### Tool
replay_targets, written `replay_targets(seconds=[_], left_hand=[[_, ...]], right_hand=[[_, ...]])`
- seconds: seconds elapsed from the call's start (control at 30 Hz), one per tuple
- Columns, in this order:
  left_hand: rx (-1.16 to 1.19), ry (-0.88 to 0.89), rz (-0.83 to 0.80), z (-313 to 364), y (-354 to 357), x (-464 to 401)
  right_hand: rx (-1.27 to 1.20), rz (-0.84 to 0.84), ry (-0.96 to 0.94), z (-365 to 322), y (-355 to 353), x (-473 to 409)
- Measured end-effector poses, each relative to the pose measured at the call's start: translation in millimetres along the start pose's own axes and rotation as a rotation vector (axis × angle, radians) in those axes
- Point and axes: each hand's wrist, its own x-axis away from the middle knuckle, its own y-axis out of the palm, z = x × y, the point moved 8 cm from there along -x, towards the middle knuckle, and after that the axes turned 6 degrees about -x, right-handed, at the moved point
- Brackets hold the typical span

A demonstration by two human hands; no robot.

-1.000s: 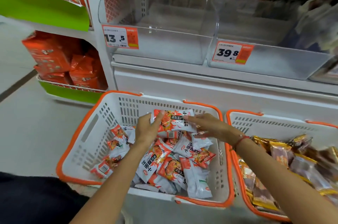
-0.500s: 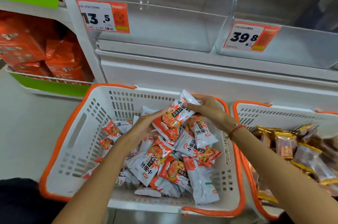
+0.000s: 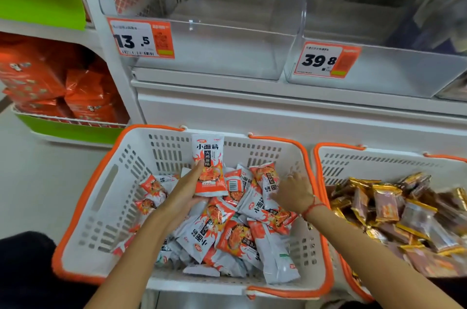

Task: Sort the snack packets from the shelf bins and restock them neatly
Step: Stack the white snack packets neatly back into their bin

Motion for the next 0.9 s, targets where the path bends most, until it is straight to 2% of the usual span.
replay_targets(seconds=[0.03,0.1,0.17,0.23,0.3,0.37,0.43,0.5,0.57,0.67,0.77,0.9], left_hand=[[-0.052,0.019,-0.004,1.0,0.1,2.8],[-0.175,0.068,0.050,7.5,-6.3,5.3],[-0.301,0.148,0.147,23.5,-17.2,8.1],[-0.423,0.233,0.210,34.6,-25.2,3.5],[-0.547,0.271,0.198,36.3,-25.4,-5.7],[-0.649,0.246,0.085,31.7,-7.8,-10.9],[-0.668,0.218,-0.069,30.0,18.6,-9.3],[-0.621,0.153,-0.161,27.0,35.9,-4.7],[-0.555,0.092,-0.174,25.7,40.5,-0.1],[-0.534,0.073,-0.192,25.5,45.1,6.3],[-0.500,0.096,-0.106,28.2,44.3,8.1],[-0.378,0.262,0.107,51.6,33.1,12.5]], right_hand=[[-0.032,-0.094,0.024,0.8,9.5,2.5],[-0.136,-0.142,0.019,3.7,14.7,-7.5],[-0.281,-0.184,-0.086,-2.9,3.7,-18.0],[-0.348,-0.342,-0.212,-17.4,-15.7,-15.9],[-0.356,-0.525,-0.315,-35.6,-30.9,-3.9],[-0.422,-0.579,-0.383,-52.8,-42.7,4.3],[-0.619,-0.502,-0.356,-64.9,-55.6,2.1],[-0.794,-0.305,-0.318,-68.2,-72.5,-5.4],[-0.917,-0.132,-0.263,-60.3,-81.6,-12.8],[-1.084,-0.030,-0.214,-56.8,-82.8,-16.2],[-1.173,0.011,-0.204,-64.8,-81.4,-13.2],[-0.904,0.331,-0.219,-77.2,-103.1,-2.1]])
